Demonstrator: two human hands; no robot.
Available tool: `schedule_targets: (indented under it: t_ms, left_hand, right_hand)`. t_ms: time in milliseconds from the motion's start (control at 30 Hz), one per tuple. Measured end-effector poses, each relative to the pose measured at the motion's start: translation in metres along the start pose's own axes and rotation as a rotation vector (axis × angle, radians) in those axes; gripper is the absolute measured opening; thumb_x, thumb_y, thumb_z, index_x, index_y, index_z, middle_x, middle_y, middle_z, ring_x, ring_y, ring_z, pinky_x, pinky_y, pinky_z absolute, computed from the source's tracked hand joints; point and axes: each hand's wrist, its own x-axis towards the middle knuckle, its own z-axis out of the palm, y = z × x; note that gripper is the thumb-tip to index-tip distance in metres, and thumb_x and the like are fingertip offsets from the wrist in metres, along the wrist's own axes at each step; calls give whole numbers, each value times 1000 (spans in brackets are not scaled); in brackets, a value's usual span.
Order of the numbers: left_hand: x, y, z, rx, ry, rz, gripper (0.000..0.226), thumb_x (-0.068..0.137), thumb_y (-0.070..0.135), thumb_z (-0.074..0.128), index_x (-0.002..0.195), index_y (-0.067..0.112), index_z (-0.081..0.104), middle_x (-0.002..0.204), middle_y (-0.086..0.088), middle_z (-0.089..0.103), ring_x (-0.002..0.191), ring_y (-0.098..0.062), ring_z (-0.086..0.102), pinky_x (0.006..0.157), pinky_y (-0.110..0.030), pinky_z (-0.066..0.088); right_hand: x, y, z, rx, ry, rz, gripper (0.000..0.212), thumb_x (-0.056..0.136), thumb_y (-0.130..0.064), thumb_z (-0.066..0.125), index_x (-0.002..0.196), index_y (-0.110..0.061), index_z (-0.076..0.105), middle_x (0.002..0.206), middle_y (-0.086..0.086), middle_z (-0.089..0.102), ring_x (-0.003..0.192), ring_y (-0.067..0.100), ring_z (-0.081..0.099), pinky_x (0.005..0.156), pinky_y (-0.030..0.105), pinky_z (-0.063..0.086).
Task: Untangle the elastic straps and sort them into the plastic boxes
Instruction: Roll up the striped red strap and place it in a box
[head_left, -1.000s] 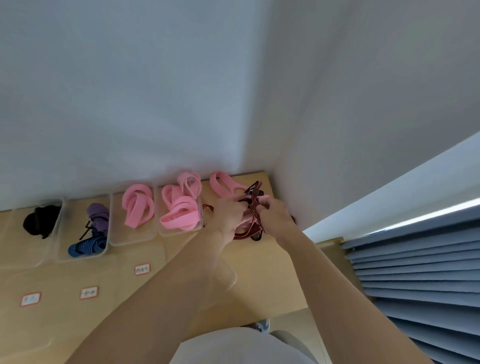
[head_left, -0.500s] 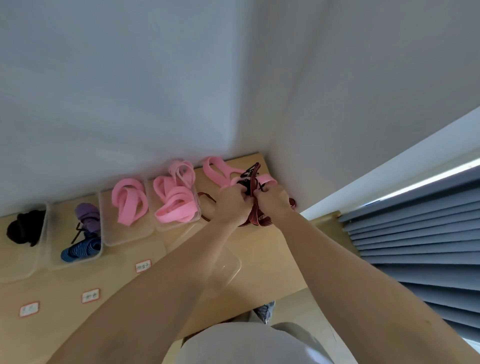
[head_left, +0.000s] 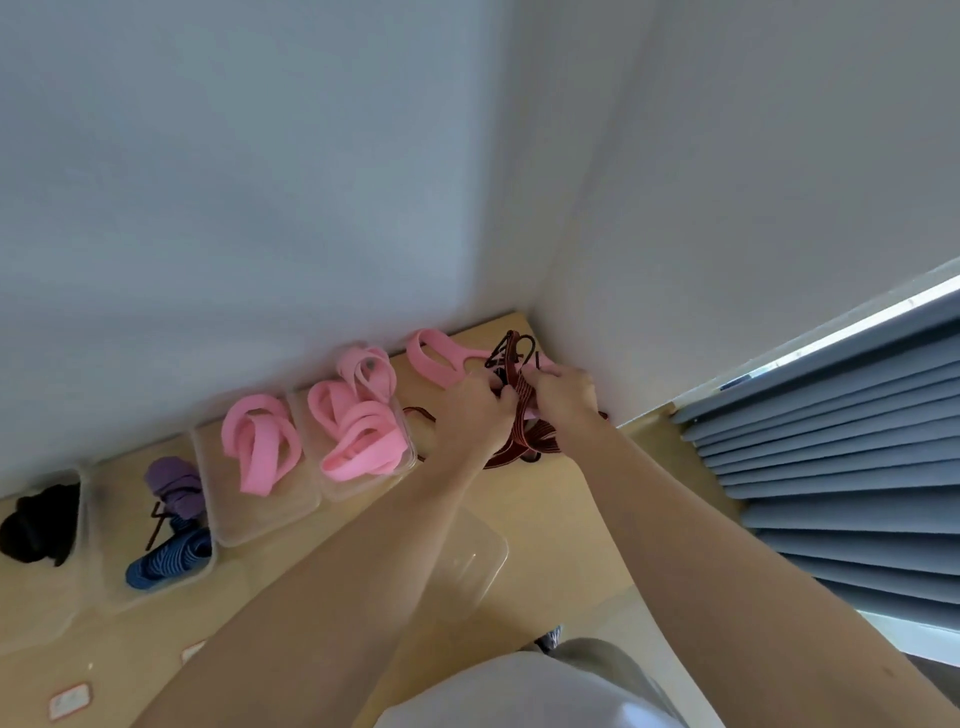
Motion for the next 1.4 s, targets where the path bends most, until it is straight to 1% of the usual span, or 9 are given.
schedule_targets:
  t_ms: [233, 533, 700, 800, 933, 1033, 1167, 1300, 1400]
  left_hand:
    - [25, 2, -3, -93, -62, -45, 25, 102, 25, 53, 82, 26, 68, 71, 4, 66, 66, -15, 62, 50, -24, 37]
    - [25, 5, -36, -555, 44, -51, 17, 102, 23, 54, 102, 11, 66, 94, 0, 69, 86, -16, 66, 77, -28, 51]
    - [20, 1, -55, -625, 78, -112, 21, 98, 23, 51, 88, 10, 64, 86, -11, 71, 74, -16, 65, 70, -35, 53]
    - [18, -5, -52, -633, 34, -234, 19, 101, 15, 51, 91, 3, 63, 87, -14, 75, 65, -19, 73, 56, -30, 57]
    - [11, -8, -44, -647, -60, -406, 6, 103, 10, 52, 105, 6, 57, 89, -13, 73, 53, -11, 70, 44, -22, 53]
    - [1, -4, -41, -648, -85, -438, 13, 101, 15, 58, 92, 8, 62, 76, -5, 66, 53, -12, 64, 43, -23, 53]
    - [-17, 18, -49, -626, -18, -333, 17, 98, 6, 57, 86, 18, 61, 77, -4, 64, 58, -12, 60, 50, -22, 53]
    - [-51, 61, -71, -463, 300, 23, 16, 94, 17, 64, 104, 28, 71, 102, 15, 72, 91, 0, 69, 82, -27, 56]
    - [-91, 99, -82, -468, 287, 239, 24, 90, 17, 67, 106, 34, 74, 100, 20, 74, 91, 8, 69, 75, -14, 55]
  right_hand:
    - [-1, 7, 1, 37, -64, 23, 25, 95, -26, 69, 91, -1, 68, 88, 23, 66, 71, 28, 63, 62, 35, 53]
    - [-13, 2, -11, 234, -125, -32, 23, 101, -31, 57, 112, -21, 75, 102, 9, 76, 98, 38, 72, 72, 40, 59]
    - [-23, -10, -17, 217, -120, -93, 24, 100, -28, 60, 103, -12, 76, 89, 13, 71, 91, 44, 70, 78, 54, 58]
    - [-35, -20, -22, 187, -166, -162, 26, 101, -26, 60, 95, -5, 75, 82, 14, 62, 75, 31, 60, 66, 41, 56]
    - [-53, -31, -35, 132, -240, -248, 30, 100, -9, 58, 90, -28, 78, 76, 3, 65, 68, 20, 60, 59, 31, 54]
    - [-66, -38, -47, 90, -232, -346, 34, 96, -3, 62, 101, -34, 77, 84, -10, 74, 78, 11, 66, 78, 35, 57]
    - [-90, -50, -71, 66, -242, -460, 38, 92, -4, 67, 102, -41, 73, 101, 2, 75, 94, 17, 70, 92, 41, 57]
    - [-111, -64, -99, 87, -314, -562, 37, 92, -2, 66, 104, -36, 75, 97, -2, 75, 97, 22, 71, 83, 32, 61]
    - [-127, -77, -117, 81, -373, -629, 27, 93, -2, 67, 112, -20, 74, 102, 6, 75, 99, 22, 72, 87, 32, 59]
